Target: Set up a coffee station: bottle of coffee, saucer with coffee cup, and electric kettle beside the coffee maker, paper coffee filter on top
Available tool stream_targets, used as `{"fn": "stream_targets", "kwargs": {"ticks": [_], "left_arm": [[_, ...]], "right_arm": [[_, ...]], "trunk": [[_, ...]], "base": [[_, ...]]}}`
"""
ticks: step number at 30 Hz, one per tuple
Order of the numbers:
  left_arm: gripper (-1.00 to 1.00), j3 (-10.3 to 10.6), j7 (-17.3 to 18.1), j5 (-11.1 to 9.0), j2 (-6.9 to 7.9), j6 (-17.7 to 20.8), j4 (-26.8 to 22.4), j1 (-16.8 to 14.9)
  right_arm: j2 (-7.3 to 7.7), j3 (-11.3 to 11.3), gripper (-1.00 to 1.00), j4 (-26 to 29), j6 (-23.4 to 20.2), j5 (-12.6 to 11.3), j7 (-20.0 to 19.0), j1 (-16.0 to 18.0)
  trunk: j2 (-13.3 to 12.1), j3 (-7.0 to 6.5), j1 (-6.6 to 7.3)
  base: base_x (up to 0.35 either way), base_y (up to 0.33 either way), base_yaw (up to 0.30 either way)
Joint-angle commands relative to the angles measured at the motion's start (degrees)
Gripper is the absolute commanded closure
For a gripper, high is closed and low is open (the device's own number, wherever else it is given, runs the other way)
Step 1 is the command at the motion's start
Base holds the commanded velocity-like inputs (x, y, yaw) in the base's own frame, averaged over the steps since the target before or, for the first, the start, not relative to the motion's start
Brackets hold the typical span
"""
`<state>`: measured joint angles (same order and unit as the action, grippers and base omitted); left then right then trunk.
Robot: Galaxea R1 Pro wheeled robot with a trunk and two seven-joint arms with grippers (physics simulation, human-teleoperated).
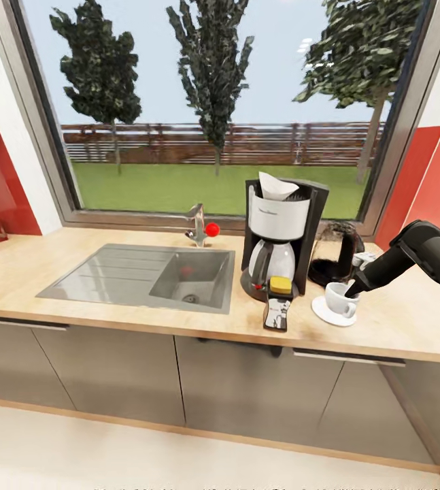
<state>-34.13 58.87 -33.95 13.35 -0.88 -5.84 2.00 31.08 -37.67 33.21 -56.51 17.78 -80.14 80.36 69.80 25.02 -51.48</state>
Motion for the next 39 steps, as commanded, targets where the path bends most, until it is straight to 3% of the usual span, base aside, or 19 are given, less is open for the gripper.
{"fn": "stream_targets", "kwargs": {"ticks": [1,14,39], "left_arm": [[-1.0,0.4,0.1,-0.4,0.01,-0.1,-0.1,0.0],[-1.0,0.4,0.1,-0.4,0.01,-0.1,-0.1,0.0],[-1.0,0.4,0.1,-0.4,0.01,-0.1,-0.1,0.0]], "right_arm": [[0.03,-0.1,1.0,0.1,-0.4,0.5,-0.6,0.1],[0.03,-0.1,1.0,0.2,-0.4,0.5,-0.5,0.1],[0.2,0.0,1.0,0.0,-0.5,0.7,-0.3,0.1]], "trunk": [[0.0,0.15,0.0],[0.0,1.27,0.0],[0.0,1.38,0.0]], "base": [[0.0,0.0,0.0],[0.014,-0.004,0.0],[0.062,-0.02,0.0]]}}
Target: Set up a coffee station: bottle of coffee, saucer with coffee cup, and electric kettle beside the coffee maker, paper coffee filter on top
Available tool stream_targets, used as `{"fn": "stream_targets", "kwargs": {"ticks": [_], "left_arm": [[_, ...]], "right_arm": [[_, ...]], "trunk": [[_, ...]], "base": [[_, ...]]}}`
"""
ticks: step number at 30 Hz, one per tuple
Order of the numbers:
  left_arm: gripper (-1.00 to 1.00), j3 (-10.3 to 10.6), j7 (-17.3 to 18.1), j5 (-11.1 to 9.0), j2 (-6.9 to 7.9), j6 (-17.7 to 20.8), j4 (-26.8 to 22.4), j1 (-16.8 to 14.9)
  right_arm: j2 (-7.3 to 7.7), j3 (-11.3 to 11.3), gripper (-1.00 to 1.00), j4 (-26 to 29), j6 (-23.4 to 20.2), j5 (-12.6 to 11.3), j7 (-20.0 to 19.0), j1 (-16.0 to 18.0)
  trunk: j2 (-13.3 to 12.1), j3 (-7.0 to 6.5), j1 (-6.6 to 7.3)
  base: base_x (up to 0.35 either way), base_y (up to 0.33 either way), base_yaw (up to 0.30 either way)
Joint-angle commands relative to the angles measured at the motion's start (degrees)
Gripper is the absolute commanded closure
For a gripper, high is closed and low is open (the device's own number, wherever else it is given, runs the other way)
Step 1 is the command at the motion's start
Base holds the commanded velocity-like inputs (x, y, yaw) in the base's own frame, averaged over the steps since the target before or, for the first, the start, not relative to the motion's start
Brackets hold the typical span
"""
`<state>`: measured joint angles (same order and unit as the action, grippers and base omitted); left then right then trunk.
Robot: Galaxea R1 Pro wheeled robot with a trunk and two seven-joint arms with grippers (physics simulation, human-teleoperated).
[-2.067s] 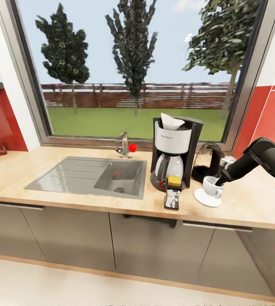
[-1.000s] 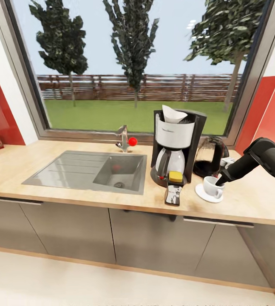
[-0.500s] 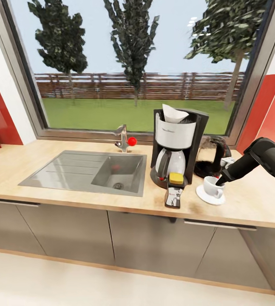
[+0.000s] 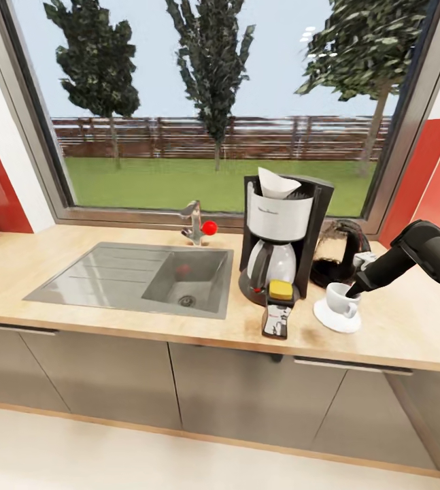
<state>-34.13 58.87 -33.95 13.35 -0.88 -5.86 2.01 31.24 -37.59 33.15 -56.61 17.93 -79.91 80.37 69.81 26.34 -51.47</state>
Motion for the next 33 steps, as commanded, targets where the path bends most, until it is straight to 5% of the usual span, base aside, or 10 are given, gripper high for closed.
{"fn": "stream_targets", "kwargs": {"ticks": [1,33], "left_arm": [[-1.0,0.4,0.1,-0.4,0.01,-0.1,0.0,0.0],[-1.0,0.4,0.1,-0.4,0.01,-0.1,0.0,0.0]], "right_arm": [[0.04,-0.1,1.0,0.1,-0.4,0.5,-0.5,0.1],[0.05,-0.3,1.0,0.0,-0.3,0.4,-0.4,0.1]], "trunk": [[0.0,0.05,-0.01],[0.0,0.59,-0.01]], "base": [[0.058,-0.036,0.0],[0.053,-0.037,0.0]]}}
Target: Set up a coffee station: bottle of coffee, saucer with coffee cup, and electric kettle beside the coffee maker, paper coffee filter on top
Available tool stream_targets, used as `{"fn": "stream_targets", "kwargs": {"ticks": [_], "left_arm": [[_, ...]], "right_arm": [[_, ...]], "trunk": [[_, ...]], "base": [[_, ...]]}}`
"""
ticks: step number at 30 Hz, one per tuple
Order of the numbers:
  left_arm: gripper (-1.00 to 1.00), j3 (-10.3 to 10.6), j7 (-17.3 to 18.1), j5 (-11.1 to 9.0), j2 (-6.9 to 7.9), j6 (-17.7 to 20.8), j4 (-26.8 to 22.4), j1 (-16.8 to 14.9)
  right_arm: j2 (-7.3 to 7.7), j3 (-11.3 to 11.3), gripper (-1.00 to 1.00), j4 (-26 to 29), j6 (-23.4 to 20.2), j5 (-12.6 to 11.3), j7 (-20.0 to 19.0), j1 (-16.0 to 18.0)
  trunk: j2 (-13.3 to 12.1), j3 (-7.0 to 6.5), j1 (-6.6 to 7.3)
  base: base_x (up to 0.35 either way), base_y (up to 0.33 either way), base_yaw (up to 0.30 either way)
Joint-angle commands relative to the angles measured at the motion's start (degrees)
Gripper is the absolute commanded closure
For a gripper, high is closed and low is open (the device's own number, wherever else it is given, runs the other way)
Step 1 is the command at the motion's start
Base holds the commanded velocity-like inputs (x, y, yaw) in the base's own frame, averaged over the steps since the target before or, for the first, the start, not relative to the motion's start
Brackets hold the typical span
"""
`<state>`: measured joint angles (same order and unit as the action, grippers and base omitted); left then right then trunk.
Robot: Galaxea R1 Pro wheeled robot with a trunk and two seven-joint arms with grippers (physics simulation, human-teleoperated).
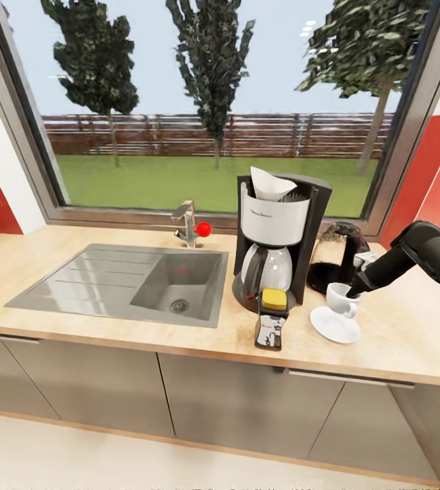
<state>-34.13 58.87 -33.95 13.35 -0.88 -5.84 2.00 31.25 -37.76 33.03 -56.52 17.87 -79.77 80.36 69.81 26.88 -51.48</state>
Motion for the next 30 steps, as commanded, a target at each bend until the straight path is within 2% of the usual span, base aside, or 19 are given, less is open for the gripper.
{"fn": "stream_targets", "kwargs": {"ticks": [1,13,30], "left_arm": [[-1.0,0.4,0.1,-0.4,0.01,-0.1,-0.1,0.0],[-1.0,0.4,0.1,-0.4,0.01,-0.1,-0.1,0.0],[-1.0,0.4,0.1,-0.4,0.01,-0.1,-0.1,0.0]], "right_arm": [[0.04,-0.1,1.0,0.1,-0.4,0.5,-0.6,0.1],[0.04,-0.1,1.0,0.1,-0.4,0.5,-0.6,0.1],[0.04,0.0,1.0,0.1,-0.4,0.6,-0.5,0.1]], "trunk": [[0.0,0.14,0.0],[0.0,1.06,0.0],[0.0,1.18,0.0]], "base": [[0.0,0.0,0.0],[0.037,0.0,0.0],[0.043,-0.01,0.0]]}}
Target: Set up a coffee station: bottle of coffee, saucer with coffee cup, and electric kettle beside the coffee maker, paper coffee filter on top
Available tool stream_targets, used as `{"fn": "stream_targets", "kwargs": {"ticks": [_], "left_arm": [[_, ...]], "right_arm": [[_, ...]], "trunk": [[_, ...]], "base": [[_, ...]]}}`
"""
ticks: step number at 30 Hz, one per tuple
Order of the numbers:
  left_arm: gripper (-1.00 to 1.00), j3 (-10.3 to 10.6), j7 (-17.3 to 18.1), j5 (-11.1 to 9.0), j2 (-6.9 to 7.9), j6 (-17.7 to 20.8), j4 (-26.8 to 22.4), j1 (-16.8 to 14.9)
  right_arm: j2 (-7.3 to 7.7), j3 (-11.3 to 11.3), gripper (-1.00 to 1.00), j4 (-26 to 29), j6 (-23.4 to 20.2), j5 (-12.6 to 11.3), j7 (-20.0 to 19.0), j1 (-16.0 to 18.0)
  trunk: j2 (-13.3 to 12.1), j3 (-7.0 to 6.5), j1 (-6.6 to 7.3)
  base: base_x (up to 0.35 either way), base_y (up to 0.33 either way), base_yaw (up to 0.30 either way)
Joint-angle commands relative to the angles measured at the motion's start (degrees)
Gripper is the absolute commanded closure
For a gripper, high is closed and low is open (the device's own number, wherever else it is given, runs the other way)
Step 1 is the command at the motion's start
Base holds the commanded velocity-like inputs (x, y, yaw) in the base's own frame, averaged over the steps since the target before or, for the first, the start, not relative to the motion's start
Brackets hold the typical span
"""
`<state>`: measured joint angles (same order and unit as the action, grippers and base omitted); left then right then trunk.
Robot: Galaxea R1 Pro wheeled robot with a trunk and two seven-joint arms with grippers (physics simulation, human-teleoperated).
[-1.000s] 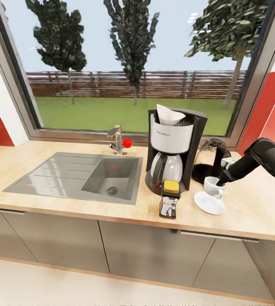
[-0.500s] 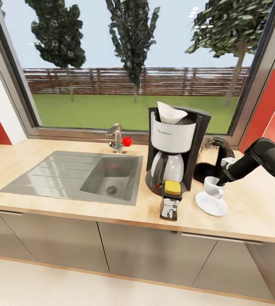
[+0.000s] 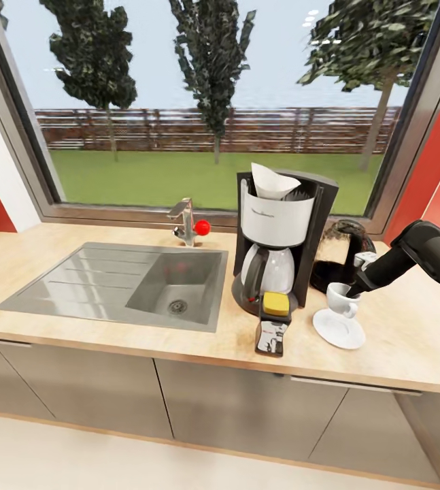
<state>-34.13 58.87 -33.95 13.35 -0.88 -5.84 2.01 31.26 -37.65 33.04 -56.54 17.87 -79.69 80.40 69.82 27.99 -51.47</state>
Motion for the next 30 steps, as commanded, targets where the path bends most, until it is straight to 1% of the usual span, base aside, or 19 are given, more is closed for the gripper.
{"fn": "stream_targets", "kwargs": {"ticks": [1,17,24,30], "left_arm": [[-1.0,0.4,0.1,-0.4,0.01,-0.1,-0.1,0.0],[-1.0,0.4,0.1,-0.4,0.01,-0.1,-0.1,0.0],[-1.0,0.4,0.1,-0.4,0.01,-0.1,-0.1,0.0],[-1.0,0.4,0.1,-0.4,0.01,-0.1,-0.1,0.0]], "right_arm": [[0.03,-0.2,1.0,0.1,-0.4,0.6,-0.6,0.0],[0.05,-0.1,1.0,0.1,-0.4,0.6,-0.5,0.0],[0.07,-0.1,1.0,0.1,-0.4,0.6,1.7,0.0],[0.06,-0.1,1.0,0.1,-0.4,0.5,2.0,0.0]], "trunk": [[0.0,0.11,-0.01],[0.0,1.47,-0.01],[0.0,2.09,-0.01],[0.0,2.62,-0.01]], "base": [[0.004,-0.002,0.0],[0.0,0.0,0.0],[0.0,0.0,0.0],[0.0,0.0,0.0]]}}
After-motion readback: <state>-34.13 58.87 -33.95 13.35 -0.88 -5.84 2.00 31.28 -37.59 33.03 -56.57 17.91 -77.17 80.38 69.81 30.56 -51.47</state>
